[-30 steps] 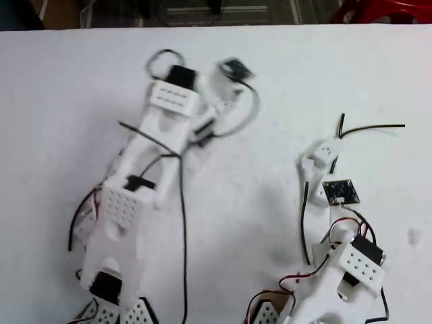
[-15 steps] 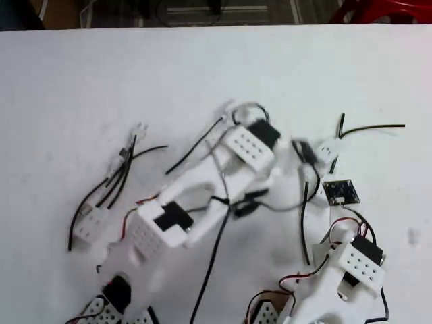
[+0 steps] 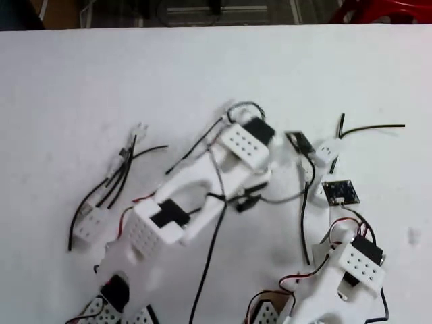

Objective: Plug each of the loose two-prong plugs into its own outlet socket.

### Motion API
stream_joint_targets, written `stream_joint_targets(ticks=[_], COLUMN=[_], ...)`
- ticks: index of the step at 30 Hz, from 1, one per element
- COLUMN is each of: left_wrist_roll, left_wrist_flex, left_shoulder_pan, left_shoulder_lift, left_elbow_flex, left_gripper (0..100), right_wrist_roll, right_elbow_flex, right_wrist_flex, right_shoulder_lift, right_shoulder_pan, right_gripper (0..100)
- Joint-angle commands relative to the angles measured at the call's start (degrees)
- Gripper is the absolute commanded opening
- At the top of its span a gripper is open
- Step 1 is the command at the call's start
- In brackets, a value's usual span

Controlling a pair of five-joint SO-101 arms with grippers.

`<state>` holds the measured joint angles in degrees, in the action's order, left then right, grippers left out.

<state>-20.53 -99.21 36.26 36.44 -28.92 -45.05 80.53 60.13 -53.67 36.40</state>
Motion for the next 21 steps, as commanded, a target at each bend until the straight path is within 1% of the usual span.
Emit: stream_joint_targets(ticks=[1,5,8,13,19,21], left_wrist_roll=[-1.41,-7.47,-7.65,-7.82,-7.47,-7.47], left_wrist_flex=[-2.29,-2.64,-2.73,-2.73,-2.73,-2.73], left_shoulder_pan=[-4.79,-9.71,-10.59,-7.25,-2.24,-2.59], left_shoulder_lift=[-0.48,-0.4,-0.75,-1.01,-1.01,-1.1], left_elbow_flex=[-5.98,-5.71,-4.48,1.23,4.84,4.48], left_gripper=[17,17,18,29,29,29], right_wrist_roll=[-0.7,-0.7,-0.7,-0.7,-0.7,-0.79], right_elbow_flex=[0.18,0.18,0.18,0.18,0.18,0.18], right_wrist_flex=[0.4,0.4,0.4,0.4,0.4,0.4], right_shoulder_lift=[-0.84,-0.84,-0.84,-0.84,-0.84,-0.84], right_shoulder_pan=[-0.22,-0.13,-0.13,-0.31,-0.31,-0.4], right_gripper=[1.8,1.8,1.8,1.8,1.8,1.8])
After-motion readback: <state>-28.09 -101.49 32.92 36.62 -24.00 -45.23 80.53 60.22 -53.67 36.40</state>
